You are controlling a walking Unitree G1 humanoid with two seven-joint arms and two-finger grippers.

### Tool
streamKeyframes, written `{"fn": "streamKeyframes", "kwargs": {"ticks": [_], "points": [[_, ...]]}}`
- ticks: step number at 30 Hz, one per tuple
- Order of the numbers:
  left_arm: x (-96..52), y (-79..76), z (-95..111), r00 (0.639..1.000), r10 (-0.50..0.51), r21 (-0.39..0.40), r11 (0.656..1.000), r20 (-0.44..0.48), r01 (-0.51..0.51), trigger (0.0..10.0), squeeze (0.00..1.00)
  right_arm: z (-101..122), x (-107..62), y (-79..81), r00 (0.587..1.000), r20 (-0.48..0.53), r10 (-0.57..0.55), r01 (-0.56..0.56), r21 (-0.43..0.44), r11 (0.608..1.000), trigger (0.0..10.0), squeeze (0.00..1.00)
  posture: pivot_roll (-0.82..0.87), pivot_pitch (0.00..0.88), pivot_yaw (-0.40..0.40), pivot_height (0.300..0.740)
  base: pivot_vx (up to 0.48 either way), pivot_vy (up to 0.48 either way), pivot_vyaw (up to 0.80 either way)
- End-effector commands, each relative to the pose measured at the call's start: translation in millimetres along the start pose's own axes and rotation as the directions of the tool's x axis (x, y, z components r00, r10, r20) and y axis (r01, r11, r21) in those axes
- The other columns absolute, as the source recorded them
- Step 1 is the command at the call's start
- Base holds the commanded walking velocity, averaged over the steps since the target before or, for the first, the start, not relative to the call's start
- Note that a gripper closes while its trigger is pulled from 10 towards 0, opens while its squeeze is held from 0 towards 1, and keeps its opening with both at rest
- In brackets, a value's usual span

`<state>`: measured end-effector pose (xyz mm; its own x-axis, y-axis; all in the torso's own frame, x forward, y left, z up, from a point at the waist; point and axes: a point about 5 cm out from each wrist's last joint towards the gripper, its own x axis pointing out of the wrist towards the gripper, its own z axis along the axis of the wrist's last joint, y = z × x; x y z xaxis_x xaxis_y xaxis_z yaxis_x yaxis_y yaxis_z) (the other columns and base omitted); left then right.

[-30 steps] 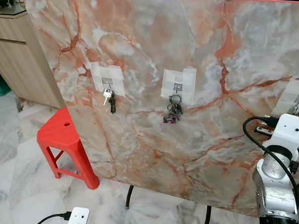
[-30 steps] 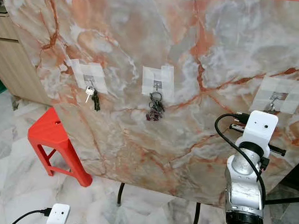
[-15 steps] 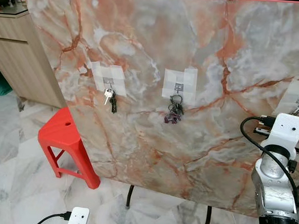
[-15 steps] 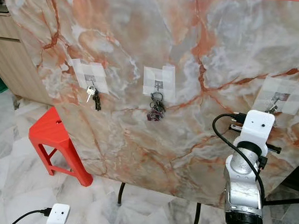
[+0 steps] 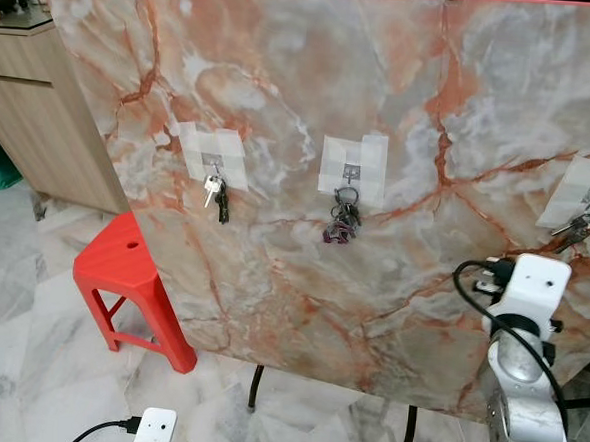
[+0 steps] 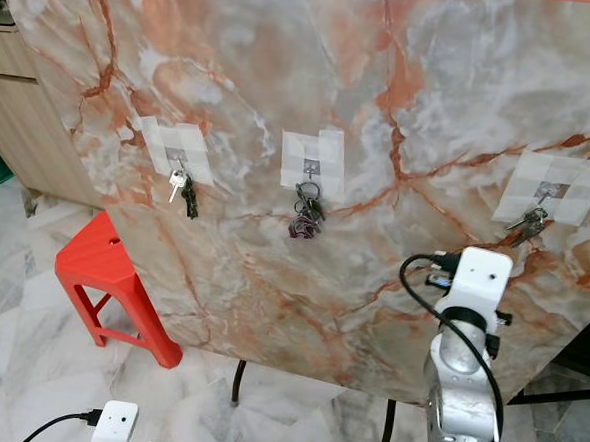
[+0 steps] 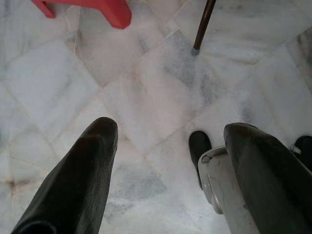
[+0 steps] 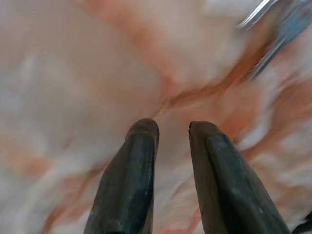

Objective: Hang keys on a hook

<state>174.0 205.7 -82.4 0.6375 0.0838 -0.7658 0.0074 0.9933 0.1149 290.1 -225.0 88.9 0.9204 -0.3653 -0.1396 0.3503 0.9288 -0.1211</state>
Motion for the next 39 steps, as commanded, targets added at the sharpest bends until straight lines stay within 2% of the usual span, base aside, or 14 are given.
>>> {"fn": "streamKeyframes", "kwargs": {"ticks": [1, 2, 3, 4, 7, 8, 9, 11, 14, 15, 17, 24, 28, 39], "points": [[-0.4, 3.8, -2.2, 1.000, 0.012, 0.005, 1.000, -0.016, -0.012, 10.0, 0.00, -28.0, -5.5, 3.7, 0.994, -0.110, 0.027, -0.023, 0.036, 0.999, 10.0, 0.00, -0.06, 0.000, 0.062, 0.727, 0.000, 0.000, 0.00], [-0.3, 3.7, -1.8, 1.000, 0.012, 0.006, 1.000, -0.016, -0.011, 10.0, 0.00, -57.6, -11.0, 6.1, 0.973, -0.226, 0.053, -0.035, 0.085, 0.996, 10.0, 0.00, -0.06, 0.000, 0.063, 0.727, 0.000, 0.000, 0.00], [-0.3, 3.7, -1.8, 1.000, 0.012, 0.006, 1.000, -0.016, -0.011, 10.0, 0.00, -57.6, -11.0, 6.1, 0.973, -0.226, 0.053, -0.035, 0.085, 0.996, 10.0, 0.00, -0.06, 0.000, 0.063, 0.727, 0.000, 0.000, 0.00], [-0.1, 3.7, -1.2, 1.000, 0.011, 0.006, 1.000, -0.015, -0.011, 10.0, 0.00, -84.3, -18.1, 8.4, 0.941, -0.329, 0.078, -0.041, 0.118, 0.992, 10.0, 0.00, -0.07, 0.000, 0.066, 0.727, 0.000, 0.000, 0.00], [0.1, 3.5, -0.6, 1.000, 0.010, 0.007, 1.000, -0.015, -0.010, 10.0, 0.00, -118.2, -32.1, 10.3, 0.882, -0.458, 0.113, -0.066, 0.118, 0.991, 10.0, 0.00, -0.07, 0.000, 0.065, 0.727, 0.000, 0.000, 0.00], [0.4, 3.5, 0.5, 1.000, 0.010, 0.009, 1.000, -0.013, -0.010, 10.0, 0.00, -146.9, -50.9, 10.9, 0.809, -0.574, 0.128, -0.105, 0.073, 0.992, 10.0, 0.00, -0.07, 0.000, 0.064, 0.727, 0.000, 0.000, 0.00], [0.4, 3.5, 0.5, 1.000, 0.010, 0.009, 1.000, -0.013, -0.010, 10.0, 0.00, -146.9, -50.9, 10.9, 0.809, -0.574, 0.128, -0.105, 0.073, 0.992, 10.0, 0.00, -0.07, 0.000, 0.064, 0.727, 0.000, 0.000, 0.00], [0.6, 3.8, 1.2, 1.000, 0.011, 0.009, 1.000, -0.012, -0.011, 10.0, 0.00, -163.5, -65.9, 13.1, 0.758, -0.635, 0.148, -0.151, 0.050, 0.987, 10.0, 0.00, -0.07, 0.000, 0.063, 0.727, 0.000, 0.000, 0.00], [0.7, 4.4, 1.6, 1.000, 0.013, 0.007, 1.000, -0.010, -0.013, 10.0, 0.00, -176.9, -80.8, 15.8, 0.715, -0.676, 0.179, -0.210, 0.036, 0.977, 10.0, 0.00, -0.06, 0.000, 0.065, 0.727, 0.000, 0.000, 0.00], [0.6, 4.4, 1.2, 1.000, 0.016, 0.002, 1.000, -0.011, -0.016, 10.0, 0.00, -187.2, -92.7, 13.7, 0.679, -0.714, 0.168, -0.185, 0.055, 0.981, 10.0, 0.00, -0.06, 0.000, 0.061, 0.727, 0.000, 0.000, 0.00], [0.5, 4.1, 0.7, 1.000, 0.016, -0.001, 1.000, -0.012, -0.016, 10.0, 0.00, -193.7, -100.5, 11.7, 0.656, -0.739, 0.154, -0.169, 0.055, 0.984, 10.0, 0.00, -0.06, 0.000, 0.056, 0.727, 0.000, 0.000, 0.00], [0.4, -1.3, -0.8, 1.000, 0.017, -0.026, 1.000, -0.014, -0.017, 10.0, 0.00, -197.3, -102.8, 6.5, 0.648, -0.749, 0.140, -0.126, 0.076, 0.989, 10.0, 0.00, -0.05, 0.000, 0.029, 0.727, 0.000, 0.000, 0.00], [0.7, -5.2, -0.2, 1.000, 0.012, -0.034, 0.999, -0.012, -0.013, 10.0, 0.00, -194.2, -97.1, 5.7, 0.653, -0.738, 0.171, -0.211, 0.040, 0.977, 10.0, 0.00, -0.05, 0.000, 0.014, 0.727, 0.000, 0.000, 0.00], [0.5, -13.5, -2.2, 1.000, 0.010, -0.069, 0.998, -0.018, -0.011, 10.0, 0.00, -188.4, -86.3, 0.6, 0.666, -0.727, 0.169, -0.230, 0.015, 0.973, 10.0, 0.00, -0.03, 0.000, -0.012, 0.727, 0.000, 0.000, 0.00]]}}
